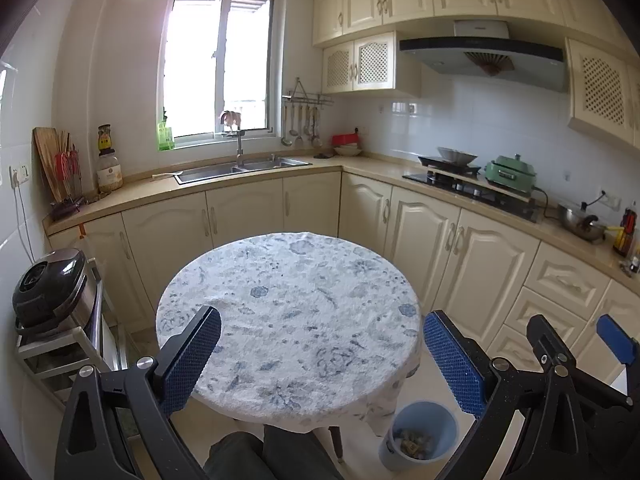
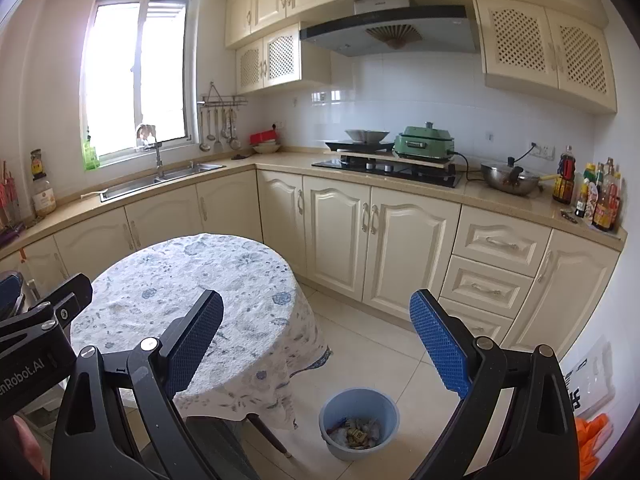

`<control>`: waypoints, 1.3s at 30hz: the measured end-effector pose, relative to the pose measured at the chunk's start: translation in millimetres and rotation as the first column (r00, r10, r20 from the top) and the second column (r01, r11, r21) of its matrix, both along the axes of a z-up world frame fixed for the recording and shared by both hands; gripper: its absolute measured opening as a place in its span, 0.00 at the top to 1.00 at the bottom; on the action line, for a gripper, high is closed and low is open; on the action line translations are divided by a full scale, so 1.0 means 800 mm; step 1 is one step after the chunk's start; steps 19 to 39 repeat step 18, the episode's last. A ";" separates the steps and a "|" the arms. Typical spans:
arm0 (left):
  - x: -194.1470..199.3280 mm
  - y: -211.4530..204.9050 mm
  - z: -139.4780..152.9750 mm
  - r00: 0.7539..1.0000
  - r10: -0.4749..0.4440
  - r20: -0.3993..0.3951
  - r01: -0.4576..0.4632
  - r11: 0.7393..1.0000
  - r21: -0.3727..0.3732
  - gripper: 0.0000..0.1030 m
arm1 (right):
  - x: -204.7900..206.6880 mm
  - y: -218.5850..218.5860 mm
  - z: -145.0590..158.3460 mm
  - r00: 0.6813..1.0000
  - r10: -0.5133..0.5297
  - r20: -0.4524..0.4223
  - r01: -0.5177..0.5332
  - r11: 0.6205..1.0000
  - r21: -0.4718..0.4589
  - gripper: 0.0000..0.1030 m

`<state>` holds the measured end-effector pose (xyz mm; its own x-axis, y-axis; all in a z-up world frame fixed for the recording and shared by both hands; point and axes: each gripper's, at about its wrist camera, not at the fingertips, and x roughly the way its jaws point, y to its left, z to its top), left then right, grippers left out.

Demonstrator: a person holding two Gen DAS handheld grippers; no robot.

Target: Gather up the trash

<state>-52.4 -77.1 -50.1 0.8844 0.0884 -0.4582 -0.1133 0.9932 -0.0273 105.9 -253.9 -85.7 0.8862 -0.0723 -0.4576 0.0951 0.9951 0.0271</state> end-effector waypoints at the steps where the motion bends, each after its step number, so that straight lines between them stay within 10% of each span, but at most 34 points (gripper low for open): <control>1: -0.001 0.001 0.000 1.000 0.000 0.000 0.000 1.000 -0.002 0.03 | 0.000 0.001 0.000 1.000 0.000 0.000 0.000 1.000 0.001 0.07; 39: -0.006 0.007 0.000 1.000 0.006 0.001 -0.006 1.000 -0.001 0.03 | -0.004 0.011 -0.004 1.000 0.001 -0.005 -0.001 1.000 -0.006 0.07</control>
